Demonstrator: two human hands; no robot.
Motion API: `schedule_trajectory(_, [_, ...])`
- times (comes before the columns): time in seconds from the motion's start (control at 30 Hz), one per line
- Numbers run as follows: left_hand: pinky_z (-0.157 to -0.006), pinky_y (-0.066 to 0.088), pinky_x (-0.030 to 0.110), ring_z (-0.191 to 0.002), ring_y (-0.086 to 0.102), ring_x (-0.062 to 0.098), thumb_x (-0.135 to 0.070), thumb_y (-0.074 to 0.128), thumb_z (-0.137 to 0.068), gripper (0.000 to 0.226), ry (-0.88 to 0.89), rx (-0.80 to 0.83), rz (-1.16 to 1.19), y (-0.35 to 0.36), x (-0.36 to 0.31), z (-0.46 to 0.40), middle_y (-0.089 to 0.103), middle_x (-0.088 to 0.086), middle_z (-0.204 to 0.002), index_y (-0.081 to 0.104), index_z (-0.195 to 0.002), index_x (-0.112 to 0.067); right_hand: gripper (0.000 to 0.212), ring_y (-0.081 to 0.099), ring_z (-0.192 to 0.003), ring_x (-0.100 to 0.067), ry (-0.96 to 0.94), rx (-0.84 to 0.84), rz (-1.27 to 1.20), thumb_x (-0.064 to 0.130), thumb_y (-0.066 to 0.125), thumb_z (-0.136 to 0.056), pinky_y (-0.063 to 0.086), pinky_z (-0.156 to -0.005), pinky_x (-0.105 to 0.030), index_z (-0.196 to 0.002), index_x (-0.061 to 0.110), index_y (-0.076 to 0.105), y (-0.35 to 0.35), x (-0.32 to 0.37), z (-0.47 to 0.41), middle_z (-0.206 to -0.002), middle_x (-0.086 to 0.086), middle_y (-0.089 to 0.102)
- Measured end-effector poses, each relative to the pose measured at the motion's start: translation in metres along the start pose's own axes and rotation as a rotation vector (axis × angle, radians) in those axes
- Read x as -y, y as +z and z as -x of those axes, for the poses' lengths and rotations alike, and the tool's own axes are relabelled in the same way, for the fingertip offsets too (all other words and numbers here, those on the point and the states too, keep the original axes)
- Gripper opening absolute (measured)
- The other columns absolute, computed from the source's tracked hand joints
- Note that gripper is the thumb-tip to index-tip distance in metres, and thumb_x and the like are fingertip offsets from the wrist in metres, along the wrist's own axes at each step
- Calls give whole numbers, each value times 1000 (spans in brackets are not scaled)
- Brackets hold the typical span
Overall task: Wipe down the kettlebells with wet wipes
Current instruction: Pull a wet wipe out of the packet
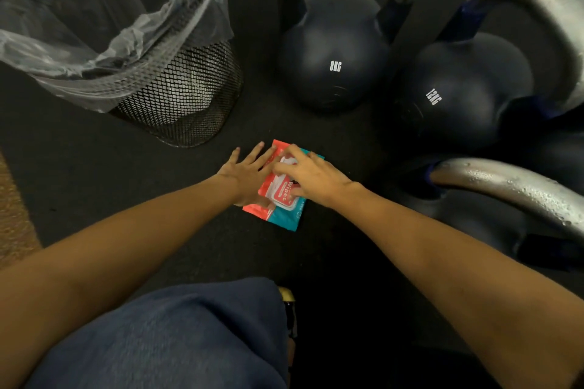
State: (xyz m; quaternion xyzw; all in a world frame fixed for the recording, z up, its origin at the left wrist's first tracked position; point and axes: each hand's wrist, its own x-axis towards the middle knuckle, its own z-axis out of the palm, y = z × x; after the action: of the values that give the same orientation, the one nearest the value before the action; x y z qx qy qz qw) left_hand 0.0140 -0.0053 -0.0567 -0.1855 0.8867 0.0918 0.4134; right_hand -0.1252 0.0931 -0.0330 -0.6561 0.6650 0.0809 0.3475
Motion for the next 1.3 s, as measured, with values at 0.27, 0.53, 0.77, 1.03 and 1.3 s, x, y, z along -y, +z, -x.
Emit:
schedule_trajectory(0.27, [-116,-2,53,-144,-21,26,-68,49,-83,109,18,-86,37,8,-2,4,-26,6,-156,-24,-147,-20,57,38,-135,-21,-91,-106,156,64,44,-94,26,-113,-43,-132,23,53,3,-17,25,-145,-2,45])
schedule_trajectory(0.53, [-112,-15,42,-147,-8,16,-55,49,-91,90,81,-285,115,21,-5,17,-3,3,-161,-5,-152,-18,32,54,-120,-20,-139,-102,232,34,41,-104,35,-107,-38,-125,16,57,8,-13,28,-129,-4,60])
schedule_trajectory(0.77, [-111,-14,38,-148,-6,15,-53,48,-93,84,122,-303,121,21,-5,18,-1,0,-161,-3,-152,-23,40,40,-134,-21,-53,-49,67,19,49,-102,42,-107,-33,-141,14,44,28,-21,25,-146,-6,38])
schedule_trajectory(1.03, [-116,-5,42,-148,-3,17,-50,52,-92,80,124,-314,182,25,-3,14,3,0,-161,5,-153,-26,32,48,-126,-20,10,-157,-78,20,54,-99,49,-98,-35,-131,18,48,15,-15,11,-138,-4,45])
schedule_trajectory(1.3, [-118,0,45,-148,-2,16,-50,53,-91,79,129,-340,222,28,-2,14,6,0,-161,9,-152,-26,55,30,-141,-22,-215,-40,340,27,61,-94,30,-112,-43,-146,29,41,6,-18,-1,-151,0,36])
